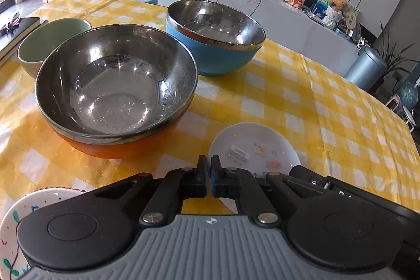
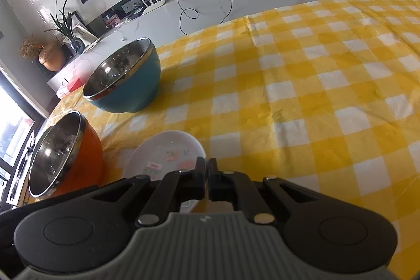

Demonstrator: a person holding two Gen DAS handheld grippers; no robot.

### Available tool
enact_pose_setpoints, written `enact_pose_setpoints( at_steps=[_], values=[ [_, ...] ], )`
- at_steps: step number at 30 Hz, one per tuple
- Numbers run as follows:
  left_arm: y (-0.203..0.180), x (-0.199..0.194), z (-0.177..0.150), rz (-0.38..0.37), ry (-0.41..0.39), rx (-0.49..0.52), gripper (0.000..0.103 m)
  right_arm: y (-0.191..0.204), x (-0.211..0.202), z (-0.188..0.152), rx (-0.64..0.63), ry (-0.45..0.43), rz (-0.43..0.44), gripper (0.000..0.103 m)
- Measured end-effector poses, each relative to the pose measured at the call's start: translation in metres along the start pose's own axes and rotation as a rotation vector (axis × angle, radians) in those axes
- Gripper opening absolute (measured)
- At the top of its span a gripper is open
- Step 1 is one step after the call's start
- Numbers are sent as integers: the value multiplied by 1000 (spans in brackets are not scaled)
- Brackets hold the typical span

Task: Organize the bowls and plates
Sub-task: 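Carry the sticker plate with both grippers onto the 'Fruity' plate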

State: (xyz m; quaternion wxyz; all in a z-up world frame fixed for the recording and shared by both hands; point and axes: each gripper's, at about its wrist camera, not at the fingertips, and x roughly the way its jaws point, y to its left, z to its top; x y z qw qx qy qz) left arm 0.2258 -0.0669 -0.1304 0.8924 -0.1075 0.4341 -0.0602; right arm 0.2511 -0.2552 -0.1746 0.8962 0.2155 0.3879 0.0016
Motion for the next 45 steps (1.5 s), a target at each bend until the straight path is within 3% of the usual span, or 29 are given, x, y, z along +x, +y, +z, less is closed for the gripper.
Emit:
enact_pose_setpoints(
  at_steps=[14, 26, 36, 45],
  values=[
    [4, -62, -21, -13, -5, 89, 2, 22, -65, -35, -24, -26, -23, 0],
    [39, -126, -52, 2, 0, 93, 2, 54, -121, -90, -64, -8, 15, 0],
    [73, -155, -64, 5, -20, 64, 2, 88, -140, -113, -143, -17, 42, 0],
    [96, -155, -62, 9, -14, 47, 3, 107, -134, -121, -180, -2, 56, 1]
  ],
)
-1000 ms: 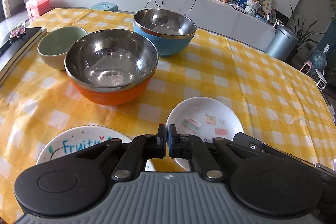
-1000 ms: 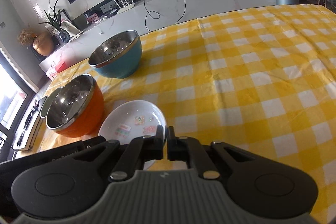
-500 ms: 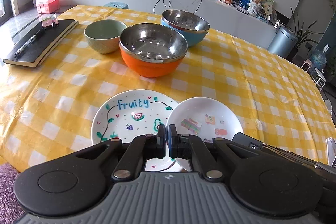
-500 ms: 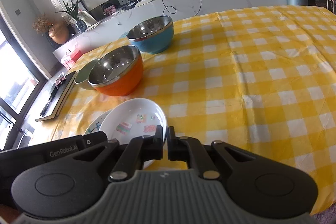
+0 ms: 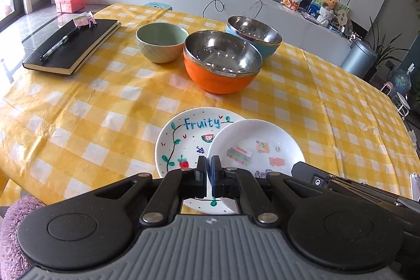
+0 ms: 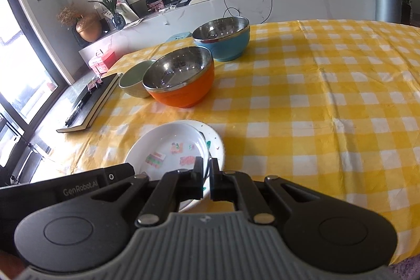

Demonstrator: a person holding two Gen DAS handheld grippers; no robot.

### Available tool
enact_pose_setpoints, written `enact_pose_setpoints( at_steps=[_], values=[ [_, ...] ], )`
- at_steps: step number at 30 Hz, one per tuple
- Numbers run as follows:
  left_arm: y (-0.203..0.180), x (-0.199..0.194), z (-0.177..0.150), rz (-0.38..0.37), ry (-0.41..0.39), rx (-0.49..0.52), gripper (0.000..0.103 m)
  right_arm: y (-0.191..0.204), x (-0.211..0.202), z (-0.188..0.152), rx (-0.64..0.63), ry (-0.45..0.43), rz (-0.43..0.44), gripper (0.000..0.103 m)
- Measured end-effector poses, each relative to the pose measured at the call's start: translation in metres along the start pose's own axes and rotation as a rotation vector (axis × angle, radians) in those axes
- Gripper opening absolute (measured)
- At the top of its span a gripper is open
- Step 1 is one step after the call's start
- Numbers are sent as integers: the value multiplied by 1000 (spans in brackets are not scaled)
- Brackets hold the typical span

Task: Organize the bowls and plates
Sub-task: 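Carry the sticker plate with both grippers onto the 'Fruity' plate, then open both grippers and lift them off the sticker plate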

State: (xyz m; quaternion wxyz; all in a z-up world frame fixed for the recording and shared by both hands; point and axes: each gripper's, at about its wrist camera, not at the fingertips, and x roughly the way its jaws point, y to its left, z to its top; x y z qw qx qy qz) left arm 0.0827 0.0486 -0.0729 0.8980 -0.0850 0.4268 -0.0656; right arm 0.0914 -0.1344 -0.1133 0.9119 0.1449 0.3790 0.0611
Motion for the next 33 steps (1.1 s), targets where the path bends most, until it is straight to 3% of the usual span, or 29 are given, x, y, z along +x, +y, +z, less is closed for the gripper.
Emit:
enact_pose_setpoints(
  at_steps=[10, 33],
  values=[
    [18, 20, 2, 30, 17, -36, 3, 13, 30, 0, -13, 47, -4, 1],
    [15, 47, 2, 87, 30, -12, 7, 8, 61, 1, 11, 103, 10, 5]
  ],
)
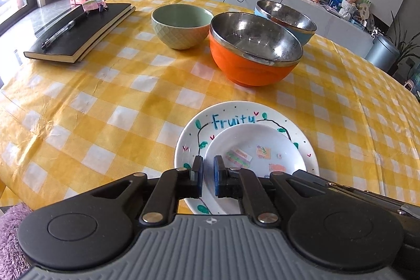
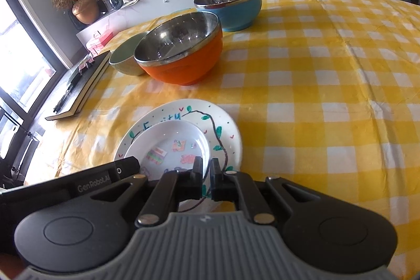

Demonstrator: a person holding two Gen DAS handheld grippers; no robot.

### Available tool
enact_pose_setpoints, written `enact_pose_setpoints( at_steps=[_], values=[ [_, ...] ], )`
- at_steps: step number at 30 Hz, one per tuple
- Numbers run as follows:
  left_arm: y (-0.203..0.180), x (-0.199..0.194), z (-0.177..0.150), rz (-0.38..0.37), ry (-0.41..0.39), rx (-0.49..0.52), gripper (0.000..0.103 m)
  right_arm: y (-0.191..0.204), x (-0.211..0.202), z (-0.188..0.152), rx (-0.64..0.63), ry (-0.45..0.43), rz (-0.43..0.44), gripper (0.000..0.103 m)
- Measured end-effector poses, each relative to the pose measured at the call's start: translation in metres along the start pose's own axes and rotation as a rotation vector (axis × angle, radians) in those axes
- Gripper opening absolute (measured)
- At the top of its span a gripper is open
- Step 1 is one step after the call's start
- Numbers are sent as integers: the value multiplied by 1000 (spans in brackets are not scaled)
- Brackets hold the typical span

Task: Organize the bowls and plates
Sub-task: 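Open both grippers and lift them off the sticker plate, then move both grippers to the orange steel bowl rim and close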

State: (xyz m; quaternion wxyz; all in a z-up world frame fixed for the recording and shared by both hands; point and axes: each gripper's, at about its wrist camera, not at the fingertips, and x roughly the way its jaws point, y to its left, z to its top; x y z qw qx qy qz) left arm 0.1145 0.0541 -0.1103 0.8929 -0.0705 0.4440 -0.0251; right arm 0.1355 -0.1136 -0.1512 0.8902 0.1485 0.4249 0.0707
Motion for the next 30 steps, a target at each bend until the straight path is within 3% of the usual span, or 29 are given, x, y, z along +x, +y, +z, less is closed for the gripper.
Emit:
enact_pose_setpoints(
  at_steps=[2, 6, 10, 12, 17, 20, 23, 25, 30],
  values=[
    [0, 0, 0, -2, -1, -3, 8, -1, 1, 0, -2, -1, 3, 6],
    [2, -2, 1, -7, -14, -13, 26, 2, -2, -1, -34, -28, -9, 17],
    [3, -11, 5, -13, -37, -19, 36, 3, -9, 0, -57, -58, -17, 23],
    [3, -16, 6, -11, -58, -9, 43, 4, -13, 1, -63, -76, -14, 31],
    [2, -30, 11, 3, -105, 12, 50, 1, -28, 2, -64, -159, -8, 47],
    [2, -36, 14, 10, -122, 27, 52, 0, -35, 4, -75, -189, -53, 49],
    [2, -42, 19, -5, -141, 34, 52, -1, -42, 6, -56, -217, -167, 75],
    [2, -45, 24, -10, -154, 39, 52, -5, -49, 8, -42, -260, -199, 74],
    [3, -47, 50, -42, -139, 37, 52, -10, -51, 29, -3, -250, -196, 72]
  ],
)
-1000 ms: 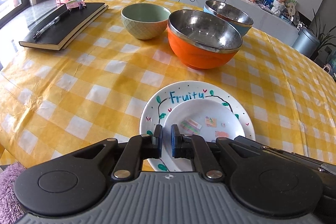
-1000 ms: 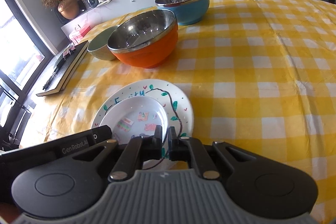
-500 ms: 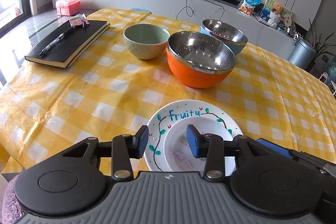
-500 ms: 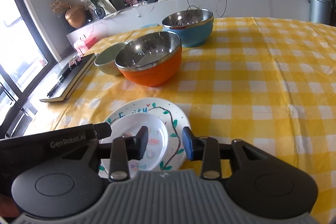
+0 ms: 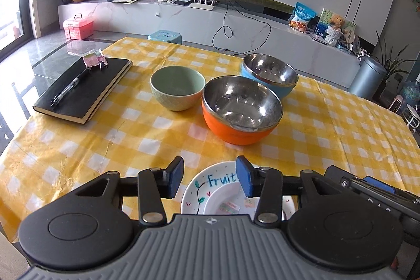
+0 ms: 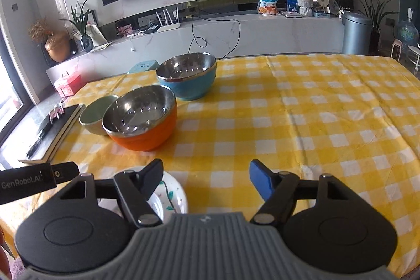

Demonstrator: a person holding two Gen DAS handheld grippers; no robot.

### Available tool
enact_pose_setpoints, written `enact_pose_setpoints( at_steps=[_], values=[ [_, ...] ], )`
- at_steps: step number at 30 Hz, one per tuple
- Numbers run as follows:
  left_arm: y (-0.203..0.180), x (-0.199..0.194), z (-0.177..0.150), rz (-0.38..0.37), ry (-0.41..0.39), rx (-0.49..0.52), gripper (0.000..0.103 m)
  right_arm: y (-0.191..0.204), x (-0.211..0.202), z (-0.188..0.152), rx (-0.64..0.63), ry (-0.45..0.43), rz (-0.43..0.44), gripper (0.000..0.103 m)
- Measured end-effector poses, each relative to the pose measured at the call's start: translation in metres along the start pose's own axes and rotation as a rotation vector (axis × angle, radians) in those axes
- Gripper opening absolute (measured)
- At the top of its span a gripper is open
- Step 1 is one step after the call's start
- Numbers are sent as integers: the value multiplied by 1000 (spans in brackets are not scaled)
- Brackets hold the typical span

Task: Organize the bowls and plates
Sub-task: 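Move both grippers to the orange steel bowl rim and close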

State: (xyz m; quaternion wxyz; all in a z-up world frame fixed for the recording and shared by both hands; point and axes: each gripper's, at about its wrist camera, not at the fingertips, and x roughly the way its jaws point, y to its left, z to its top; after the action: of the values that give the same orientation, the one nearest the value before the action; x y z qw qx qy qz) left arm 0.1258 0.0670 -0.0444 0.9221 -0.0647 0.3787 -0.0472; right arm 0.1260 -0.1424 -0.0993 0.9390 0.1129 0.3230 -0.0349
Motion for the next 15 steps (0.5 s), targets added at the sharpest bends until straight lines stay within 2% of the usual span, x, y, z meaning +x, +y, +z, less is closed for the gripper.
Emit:
enact_pose_setpoints(
  at_steps=[6, 12, 15],
  values=[
    [-1, 13, 31, 0, 15, -7, 57, 5, 11, 31, 55, 0, 34, 71],
    [-2, 40, 55, 28, 75, 29, 66, 25, 40, 58, 34, 84, 10, 71],
    [2, 51, 70, 48, 83, 6, 69, 27, 58, 69, 70, 133, 23, 71]
  ],
)
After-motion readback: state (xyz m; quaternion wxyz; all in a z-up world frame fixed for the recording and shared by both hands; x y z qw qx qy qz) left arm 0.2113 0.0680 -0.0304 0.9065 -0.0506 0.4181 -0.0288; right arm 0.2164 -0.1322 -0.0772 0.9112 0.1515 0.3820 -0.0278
